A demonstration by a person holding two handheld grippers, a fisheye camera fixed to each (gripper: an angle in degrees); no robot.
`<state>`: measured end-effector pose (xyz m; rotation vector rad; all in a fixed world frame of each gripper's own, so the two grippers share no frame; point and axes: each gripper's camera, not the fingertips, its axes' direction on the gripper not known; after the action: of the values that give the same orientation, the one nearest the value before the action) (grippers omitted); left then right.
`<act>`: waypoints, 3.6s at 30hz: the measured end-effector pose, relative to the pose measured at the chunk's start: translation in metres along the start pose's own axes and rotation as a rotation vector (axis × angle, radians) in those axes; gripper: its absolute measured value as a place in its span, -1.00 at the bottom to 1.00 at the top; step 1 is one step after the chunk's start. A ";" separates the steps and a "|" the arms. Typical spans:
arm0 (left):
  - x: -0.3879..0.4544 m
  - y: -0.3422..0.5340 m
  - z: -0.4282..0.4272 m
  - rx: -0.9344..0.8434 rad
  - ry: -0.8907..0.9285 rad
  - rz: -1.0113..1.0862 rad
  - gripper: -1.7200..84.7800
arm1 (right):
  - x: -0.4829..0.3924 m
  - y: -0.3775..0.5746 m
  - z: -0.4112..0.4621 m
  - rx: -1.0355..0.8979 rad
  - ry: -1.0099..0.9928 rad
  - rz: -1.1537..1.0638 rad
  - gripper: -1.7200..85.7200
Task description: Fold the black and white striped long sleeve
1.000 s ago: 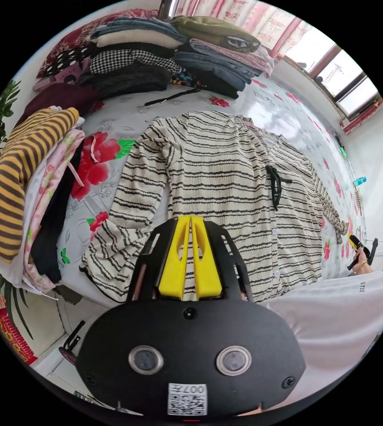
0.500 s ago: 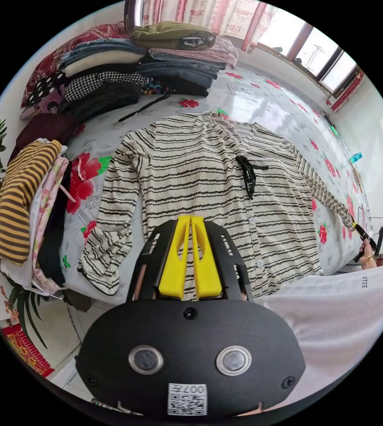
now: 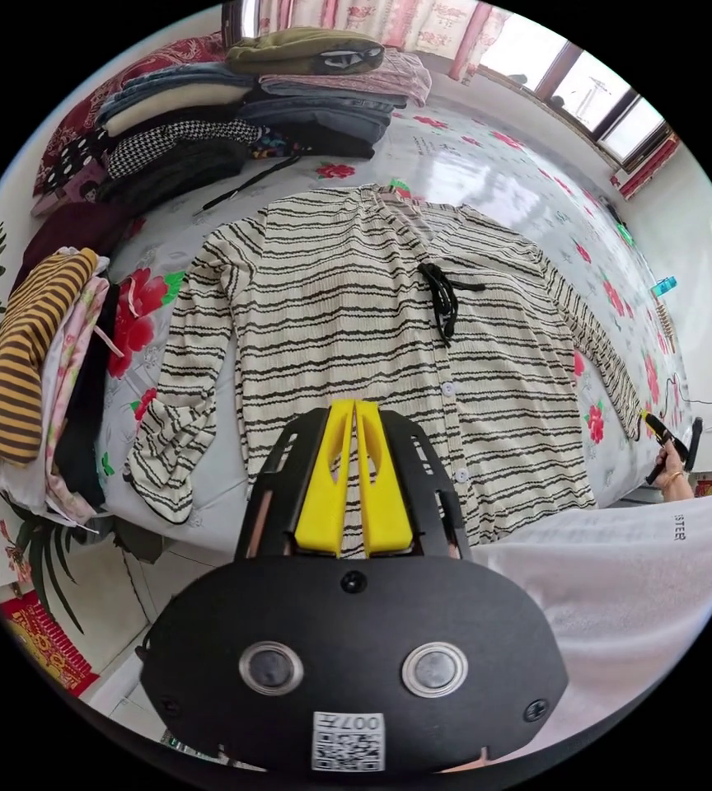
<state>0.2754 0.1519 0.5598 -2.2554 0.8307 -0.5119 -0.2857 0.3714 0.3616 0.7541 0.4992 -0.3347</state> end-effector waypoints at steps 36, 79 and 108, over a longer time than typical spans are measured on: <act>-0.206 0.073 -0.012 0.109 -0.111 -0.697 -0.69 | -0.428 -0.022 0.009 -0.141 -0.264 -0.846 -0.82; -0.277 0.073 -0.218 0.885 0.205 -0.213 -0.98 | -0.422 -0.016 -0.018 -0.047 -0.349 -0.708 -0.80; -0.041 0.029 0.060 0.070 0.151 0.266 -0.71 | -0.441 -0.153 0.112 -0.007 -0.240 -0.773 -0.83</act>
<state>0.2671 0.1911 0.4922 -2.0207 1.1513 -0.5803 -0.6890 0.2351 0.5841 0.4774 0.5488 -1.1280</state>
